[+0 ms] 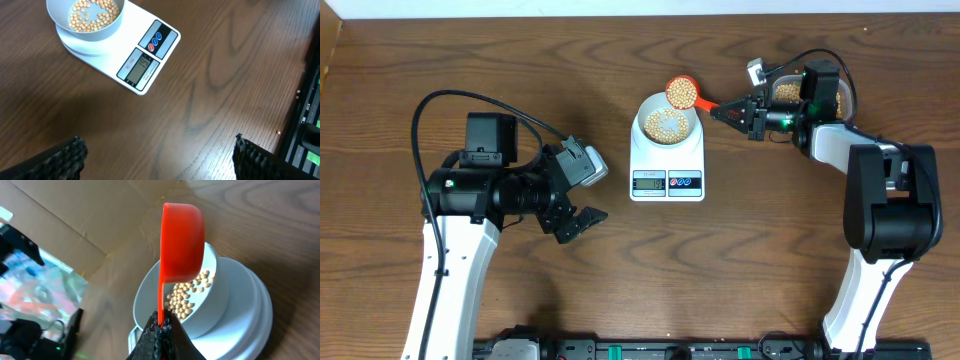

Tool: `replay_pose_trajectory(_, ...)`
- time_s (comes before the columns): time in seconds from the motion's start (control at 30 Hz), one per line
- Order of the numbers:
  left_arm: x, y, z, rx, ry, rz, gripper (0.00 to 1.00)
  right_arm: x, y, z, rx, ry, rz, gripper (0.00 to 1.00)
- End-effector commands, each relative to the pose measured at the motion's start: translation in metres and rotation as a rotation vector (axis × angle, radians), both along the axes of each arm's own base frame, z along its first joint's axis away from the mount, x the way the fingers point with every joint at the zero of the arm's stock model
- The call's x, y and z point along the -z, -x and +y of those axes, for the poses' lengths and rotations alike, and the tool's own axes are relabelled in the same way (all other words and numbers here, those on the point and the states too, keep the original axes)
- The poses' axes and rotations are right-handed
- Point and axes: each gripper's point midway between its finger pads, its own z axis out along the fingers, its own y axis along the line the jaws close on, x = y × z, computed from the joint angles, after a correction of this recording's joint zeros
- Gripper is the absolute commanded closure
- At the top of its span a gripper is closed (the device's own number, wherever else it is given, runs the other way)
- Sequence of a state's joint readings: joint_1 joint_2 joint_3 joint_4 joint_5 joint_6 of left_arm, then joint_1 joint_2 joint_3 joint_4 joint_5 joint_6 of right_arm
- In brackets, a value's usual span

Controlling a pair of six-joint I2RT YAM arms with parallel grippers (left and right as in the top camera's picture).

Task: Scoop item into bowl and weigh 50g on scale

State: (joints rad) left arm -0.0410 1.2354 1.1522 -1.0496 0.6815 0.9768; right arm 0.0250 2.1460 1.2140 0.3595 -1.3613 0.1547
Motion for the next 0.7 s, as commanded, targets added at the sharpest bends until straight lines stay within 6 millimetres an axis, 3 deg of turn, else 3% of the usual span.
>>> replay_pose_trajectory(0.0, -0.004, -0.003, 0.0, 0.008, -0.001, -0.016, 0.05, -0.007, 0.005, 0.004, -0.029, -0.046, 0.121, 0.99)
replay_pose_trajectory(0.2, -0.004, -0.003, 0.0, 0.008, -0.001, -0.016, 0.05, -0.016, 0.018, 0.005, -0.092, -0.105, 0.316, 0.99)
replay_pose_trajectory(0.33, -0.004, -0.003, 0.0, 0.008, -0.001, -0.016, 0.05, -0.024, 0.014, 0.0, -0.087, -0.122, 0.372, 0.99)
replay_pose_trajectory(0.53, -0.004, -0.003, 0.0, 0.008, -0.001, -0.016, 0.05, -0.078, 0.003, -0.017, -0.083, -0.152, 0.349, 0.99)
replay_pose_trajectory(0.67, -0.004, -0.003, 0.0, 0.008, -0.001, -0.016, 0.05, -0.086, 0.001, -0.027, -0.066, -0.165, 0.488, 0.99)
